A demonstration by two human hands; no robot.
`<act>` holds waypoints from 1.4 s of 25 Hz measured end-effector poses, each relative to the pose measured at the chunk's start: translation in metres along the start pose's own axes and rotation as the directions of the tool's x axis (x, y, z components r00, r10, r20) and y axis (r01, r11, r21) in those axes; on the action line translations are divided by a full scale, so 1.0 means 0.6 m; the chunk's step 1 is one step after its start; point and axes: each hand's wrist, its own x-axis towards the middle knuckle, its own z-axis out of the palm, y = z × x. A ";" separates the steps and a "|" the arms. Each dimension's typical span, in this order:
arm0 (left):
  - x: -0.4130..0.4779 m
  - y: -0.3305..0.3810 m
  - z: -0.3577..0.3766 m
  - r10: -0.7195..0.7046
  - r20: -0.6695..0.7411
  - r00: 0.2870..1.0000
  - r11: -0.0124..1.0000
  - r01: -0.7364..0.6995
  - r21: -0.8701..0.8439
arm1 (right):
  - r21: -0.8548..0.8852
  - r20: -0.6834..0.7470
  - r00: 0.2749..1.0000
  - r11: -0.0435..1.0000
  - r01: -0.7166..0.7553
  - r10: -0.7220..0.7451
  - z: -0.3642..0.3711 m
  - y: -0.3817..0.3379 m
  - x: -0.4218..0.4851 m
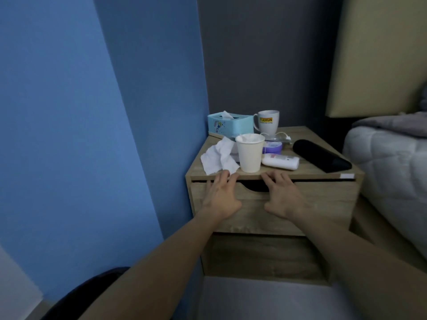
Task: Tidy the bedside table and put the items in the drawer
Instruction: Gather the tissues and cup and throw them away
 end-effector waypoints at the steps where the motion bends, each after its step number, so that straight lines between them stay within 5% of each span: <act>1: -0.001 0.006 -0.014 -0.009 0.024 1.000 0.999 0.008 0.052 | 0.031 0.079 0.997 1.000 0.001 -0.004 -0.019 0.002 0.003; 5: -0.016 0.059 -0.122 -0.070 0.103 0.992 0.995 0.077 -0.061 | 0.238 0.296 0.955 0.967 -0.089 0.015 -0.119 -0.001 -0.019; 11: -0.051 0.185 -0.387 -0.079 0.276 0.958 0.911 0.182 -0.371 | 0.548 0.248 0.962 0.802 -0.236 0.113 -0.409 -0.036 -0.124; 19: -0.083 0.359 -0.789 -0.130 0.224 0.966 0.700 0.249 -0.669 | 0.843 0.139 0.981 0.504 -0.188 0.132 -0.821 -0.087 -0.216; 28: -0.042 0.360 -0.925 -0.310 0.091 0.946 0.636 0.277 -0.721 | 0.957 0.047 0.999 0.286 -0.051 0.021 -0.966 -0.105 -0.107; 35: 0.018 0.375 -0.911 -0.495 -0.005 0.869 0.595 0.335 -0.731 | 0.933 0.110 0.972 0.359 -0.028 -0.210 -0.948 -0.069 0.012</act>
